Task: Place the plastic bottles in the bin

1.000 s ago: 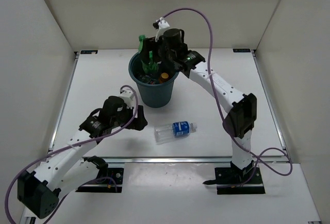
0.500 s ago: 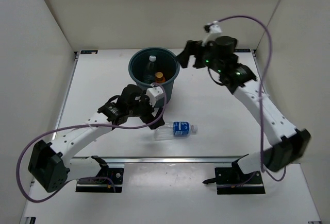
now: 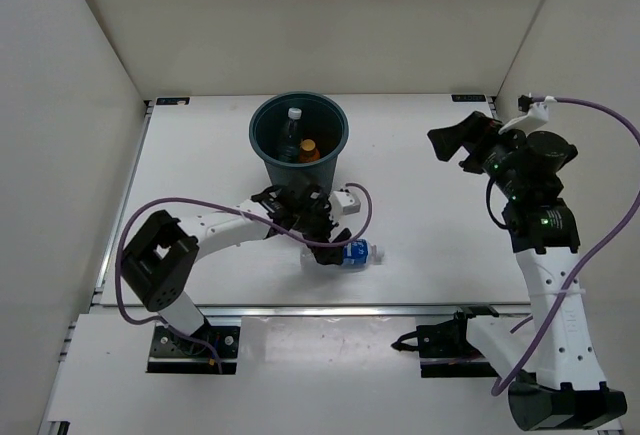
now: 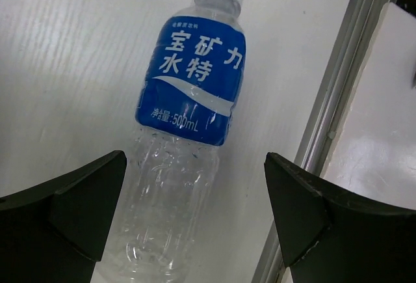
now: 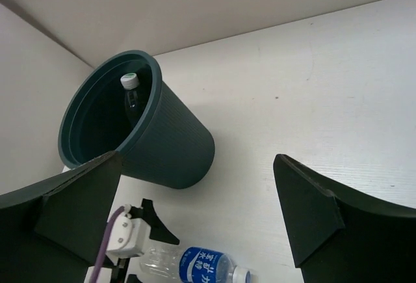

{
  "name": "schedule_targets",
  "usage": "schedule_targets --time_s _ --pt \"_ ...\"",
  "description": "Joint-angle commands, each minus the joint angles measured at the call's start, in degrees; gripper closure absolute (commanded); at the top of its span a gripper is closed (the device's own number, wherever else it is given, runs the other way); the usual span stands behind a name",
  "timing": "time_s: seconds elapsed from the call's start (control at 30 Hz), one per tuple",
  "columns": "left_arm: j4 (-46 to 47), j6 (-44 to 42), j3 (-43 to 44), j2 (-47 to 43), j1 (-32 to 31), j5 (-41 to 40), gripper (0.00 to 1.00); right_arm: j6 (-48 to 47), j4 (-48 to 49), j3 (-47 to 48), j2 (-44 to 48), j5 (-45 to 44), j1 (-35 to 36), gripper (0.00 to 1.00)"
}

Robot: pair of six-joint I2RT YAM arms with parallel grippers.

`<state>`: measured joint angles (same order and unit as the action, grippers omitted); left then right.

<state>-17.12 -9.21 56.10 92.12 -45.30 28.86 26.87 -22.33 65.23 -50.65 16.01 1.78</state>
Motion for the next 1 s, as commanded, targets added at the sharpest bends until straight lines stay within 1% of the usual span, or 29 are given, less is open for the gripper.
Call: schedule_targets --time_s 0.0,0.07,0.13,0.23,0.27,0.33,0.37,0.43,0.47,0.5,0.53,0.57,0.67,0.73,0.8,0.87,0.9,0.93,0.97 --pt "2.4 -1.9 0.4 0.5 -2.1 -0.6 0.01 0.4 -1.1 -0.4 1.3 3.8 -0.6 0.01" --pt "2.1 -1.9 -0.6 1.7 -3.1 -4.9 0.02 0.5 -1.1 -1.8 1.9 3.4 0.7 0.01" --pt "3.0 -1.3 -1.6 2.4 -4.1 -6.3 0.01 0.0 -1.4 -2.3 2.0 2.0 0.6 0.01" --pt "5.9 2.1 -3.7 2.5 -5.2 -8.7 0.01 -0.3 -2.2 -2.4 0.9 1.6 1.2 0.01" --pt "6.8 2.6 -4.3 2.5 -5.8 -10.5 0.01 -0.2 -2.2 -2.7 1.3 1.8 0.7 0.01" --pt "7.5 2.6 -5.2 1.8 -7.3 -16.6 0.03 0.4 -1.9 -3.6 1.9 1.3 0.6 0.01" --pt "8.0 2.4 -5.6 1.5 -8.1 -18.0 0.04 0.2 -1.7 -4.0 2.5 2.0 -0.1 0.01" --pt "9.3 4.0 -6.3 0.4 -8.0 -18.7 0.18 0.2 -1.4 -4.6 3.0 2.2 -0.9 0.01" --pt "10.0 5.7 -6.3 -0.4 -7.3 -17.4 0.21 0.4 -1.8 -4.6 3.6 2.4 -1.3 0.01" --pt "10.7 6.8 -6.3 -2.3 -6.7 -16.0 0.28 0.2 -2.0 -4.5 4.0 2.0 -1.7 0.01" --pt "10.9 8.0 -5.9 -4.6 -6.9 -16.2 0.31 -0.2 -2.4 -4.6 4.0 1.8 -1.7 0.01" --pt "11.1 8.5 -5.3 -7.4 -7.7 -18.2 0.32 -0.3 -2.5 -4.6 4.6 1.1 -1.7 0.01" --pt "9.5 10.3 -1.9 -13.1 -9.8 -21.0 0.32 -0.5 -3.1 -5.0 6.4 -0.6 -1.7 0.01" --pt "9.5 12.4 1.5 -18.0 -9.9 -21.5 0.34 -0.6 -3.1 -5.9 7.3 -1.4 -1.7 0.01" --pt "9.9 14.1 4.7 -21.3 -8.4 -21.0 0.33 -0.7 -3.5 -5.7 7.4 -1.9 -3.4 0.01" --pt "12.5 16.4 7.3 -25.1 -5.3 -20.4 0.3 -0.9 -3.2 -6.3 7.5 -1.8 -3.6 0.01" --pt "14.6 16.6 8.2 -25.9 -4.5 -20.4 0.31 -0.5 -2.4 -6.4 7.2 -1.5 -3.7 0.01" --pt "16.4 16.4 9.2 -27.2 -3.0 -22.2 0.28 -0.4 -2.2 -7.0 7.4 -1.2 -3.7 0.0" --pt "16.4 15.2 9.7 -27.6 -2.1 -25.2 0.28 -0.2 -1.9 -7.3 7.4 -1.3 -3.6 0.01"
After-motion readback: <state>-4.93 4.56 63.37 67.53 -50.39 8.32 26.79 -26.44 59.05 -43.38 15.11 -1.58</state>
